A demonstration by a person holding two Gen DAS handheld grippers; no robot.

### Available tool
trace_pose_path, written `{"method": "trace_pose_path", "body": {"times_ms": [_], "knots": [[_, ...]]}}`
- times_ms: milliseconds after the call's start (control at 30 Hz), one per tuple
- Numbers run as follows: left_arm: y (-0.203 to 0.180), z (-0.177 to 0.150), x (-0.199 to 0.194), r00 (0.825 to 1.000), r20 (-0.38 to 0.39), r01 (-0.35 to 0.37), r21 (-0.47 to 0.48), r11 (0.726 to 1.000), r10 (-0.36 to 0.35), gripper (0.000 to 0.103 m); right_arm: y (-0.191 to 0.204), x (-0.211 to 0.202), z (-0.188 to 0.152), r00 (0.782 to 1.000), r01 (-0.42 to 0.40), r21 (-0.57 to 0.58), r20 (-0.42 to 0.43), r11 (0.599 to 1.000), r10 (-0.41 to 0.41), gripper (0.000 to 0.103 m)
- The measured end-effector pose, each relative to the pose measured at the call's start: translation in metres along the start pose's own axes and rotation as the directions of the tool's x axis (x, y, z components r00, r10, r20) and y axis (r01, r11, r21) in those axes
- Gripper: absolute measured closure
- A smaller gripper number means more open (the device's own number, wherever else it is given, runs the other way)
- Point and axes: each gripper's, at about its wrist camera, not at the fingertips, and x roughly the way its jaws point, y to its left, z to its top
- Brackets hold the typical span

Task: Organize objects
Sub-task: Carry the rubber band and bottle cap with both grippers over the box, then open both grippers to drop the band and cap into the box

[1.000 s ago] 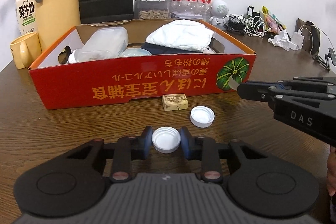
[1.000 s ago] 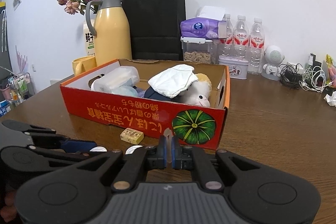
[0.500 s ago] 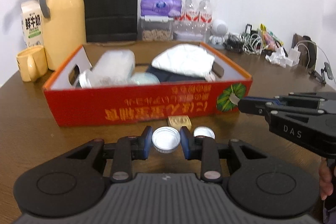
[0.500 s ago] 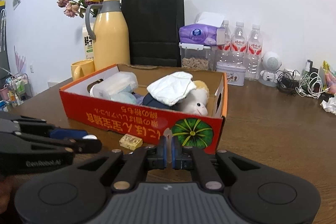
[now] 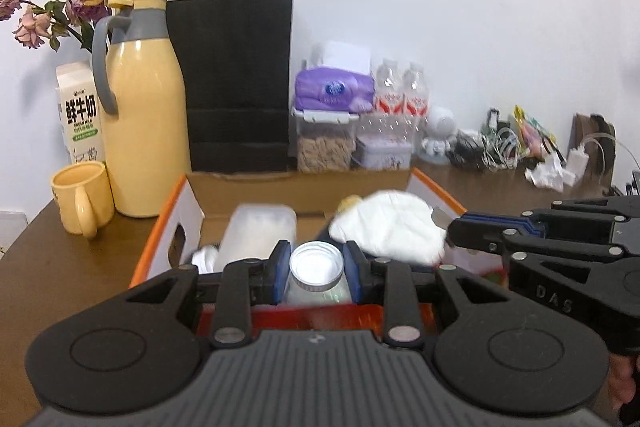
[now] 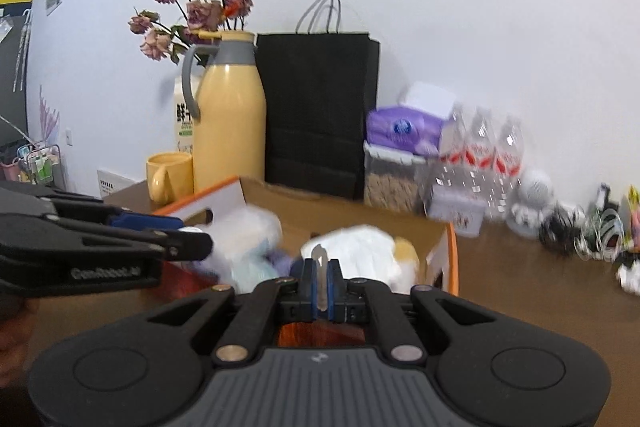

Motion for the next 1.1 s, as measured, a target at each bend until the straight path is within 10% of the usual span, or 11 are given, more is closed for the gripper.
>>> {"method": "trace_pose_path", "body": {"times_ms": [900, 1100], "knots": [[0.067, 0.021, 0.089, 0.993, -0.032, -0.117, -0.095, 0.989, 0.115, 0.074, -0.003, 0.115, 0.020, 0.997, -0.013, 0.059, -0.074, 0.998, 0.018, 0.098], [0.060, 0.022, 0.078, 0.991, 0.028, -0.128, -0.070, 0.989, 0.131, 0.035, -0.006, 0.109, 0.019, 0.998, 0.012, 0.061, -0.062, 0.998, -0.008, 0.090]]}}
